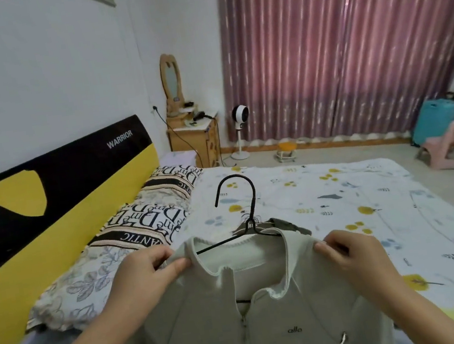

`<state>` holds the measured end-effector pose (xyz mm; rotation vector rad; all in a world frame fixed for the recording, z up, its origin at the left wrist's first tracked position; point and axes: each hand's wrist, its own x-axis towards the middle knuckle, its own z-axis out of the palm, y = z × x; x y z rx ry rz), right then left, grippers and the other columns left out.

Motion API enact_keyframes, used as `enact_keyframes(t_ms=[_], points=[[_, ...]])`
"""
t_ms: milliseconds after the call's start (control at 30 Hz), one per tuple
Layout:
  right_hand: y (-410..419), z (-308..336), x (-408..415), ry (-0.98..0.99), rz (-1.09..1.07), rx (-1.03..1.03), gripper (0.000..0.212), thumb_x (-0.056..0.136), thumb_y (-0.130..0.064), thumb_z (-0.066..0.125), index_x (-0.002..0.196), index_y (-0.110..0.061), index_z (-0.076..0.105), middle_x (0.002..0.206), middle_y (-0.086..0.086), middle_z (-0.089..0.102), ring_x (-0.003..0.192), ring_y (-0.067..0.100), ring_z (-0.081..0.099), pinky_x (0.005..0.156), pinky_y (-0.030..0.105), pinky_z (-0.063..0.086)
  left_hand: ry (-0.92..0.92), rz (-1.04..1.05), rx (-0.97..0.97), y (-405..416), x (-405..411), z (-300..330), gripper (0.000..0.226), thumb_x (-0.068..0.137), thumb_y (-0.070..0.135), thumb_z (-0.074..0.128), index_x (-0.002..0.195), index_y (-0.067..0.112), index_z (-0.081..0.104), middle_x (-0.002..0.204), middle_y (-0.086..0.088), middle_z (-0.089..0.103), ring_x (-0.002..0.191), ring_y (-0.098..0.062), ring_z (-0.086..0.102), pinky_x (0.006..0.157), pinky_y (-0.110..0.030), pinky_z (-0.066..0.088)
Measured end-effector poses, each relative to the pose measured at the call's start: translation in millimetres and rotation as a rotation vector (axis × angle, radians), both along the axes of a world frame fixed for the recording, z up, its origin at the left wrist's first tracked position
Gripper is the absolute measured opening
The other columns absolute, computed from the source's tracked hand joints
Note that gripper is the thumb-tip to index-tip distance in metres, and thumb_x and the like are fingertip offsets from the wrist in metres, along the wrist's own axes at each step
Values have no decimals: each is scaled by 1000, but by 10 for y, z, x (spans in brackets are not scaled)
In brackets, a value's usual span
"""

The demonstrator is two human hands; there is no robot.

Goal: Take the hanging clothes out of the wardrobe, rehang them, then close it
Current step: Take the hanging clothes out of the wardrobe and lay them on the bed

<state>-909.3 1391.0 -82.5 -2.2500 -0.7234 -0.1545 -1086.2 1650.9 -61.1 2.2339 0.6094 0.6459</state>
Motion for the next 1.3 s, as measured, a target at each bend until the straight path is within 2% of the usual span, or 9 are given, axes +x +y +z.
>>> enact_keyframes(t_ms=[200, 433, 600, 733, 900, 1000, 1100, 1200, 1300], points=[[217, -117, 512, -24, -154, 72, 26, 86, -21, 65, 65, -5, 59, 60, 6, 58, 63, 22, 53, 58, 34, 37, 49, -77, -3, 310, 846, -81, 25, 78, 26, 73, 58, 16, 61, 51, 5, 51, 51, -10, 43, 49, -25, 27], [716, -227, 1208, 17, -278, 88, 24, 86, -21, 66, 68, -5, 61, 63, 6, 60, 64, 20, 54, 60, 33, 39, 97, -172, -10, 909, 1853, -243, 22, 80, 27, 71, 64, 15, 62, 60, -1, 58, 60, -15, 50, 53, -28, 31], [961, -386, 1645, 65, -340, 58, 28, 87, -22, 63, 63, -12, 55, 58, -2, 52, 59, 10, 46, 55, 21, 31, 140, -221, 19, 1193, 2495, -393, 25, 82, 26, 68, 68, 7, 60, 62, -6, 55, 60, -18, 48, 53, -28, 28], [1105, -513, 2029, 69, -376, 28, 28, 88, -24, 62, 65, -10, 55, 59, -3, 52, 60, 7, 45, 55, 19, 30, 157, -238, -4, 1361, 2960, -574, 25, 81, 25, 69, 62, 13, 57, 57, 1, 52, 59, -14, 47, 54, -30, 29], [1293, -762, 2660, 69, -380, -49, 25, 91, -28, 58, 70, -14, 55, 64, -5, 54, 63, 12, 47, 53, 16, 29, 171, -200, 39, 1500, 3549, -836, 30, 82, 25, 68, 58, 17, 53, 57, 0, 52, 59, -14, 48, 53, -29, 30], [1417, -955, 3098, 71, -361, -93, 23, 92, -27, 56, 72, -16, 52, 66, -5, 52, 67, 16, 47, 52, 15, 27, 198, -146, 51, 1586, 3950, -1072, 24, 82, 27, 68, 68, 9, 60, 63, -6, 59, 66, -22, 54, 54, -29, 33], [1549, -1197, 3562, 117, -337, -122, 20, 93, -26, 55, 75, -16, 52, 71, -4, 54, 71, 16, 48, 57, 27, 29, 208, -99, 45, 1670, 4372, -1364, 20, 81, 28, 69, 75, 10, 64, 72, -8, 64, 73, -26, 59, 62, -34, 40], [1682, -1498, 4043, 163, -305, -144, 18, 93, -26, 54, 78, -16, 53, 74, -3, 54, 75, 17, 49, 62, 28, 28, 208, -46, 30, 1734, 4800, -1677, 18, 81, 25, 70, 82, 7, 66, 80, -10, 68, 79, -29, 61, 70, -38, 44], [1806, -1836, 4463, 193, -285, -171, 18, 95, -27, 51, 83, -15, 56, 75, -5, 53, 76, 15, 47, 63, 27, 28, 235, -16, 22, 1820, 5200, -2028, 18, 82, 23, 69, 78, 7, 62, 77, -11, 66, 77, -30, 60, 68, -38, 44]])
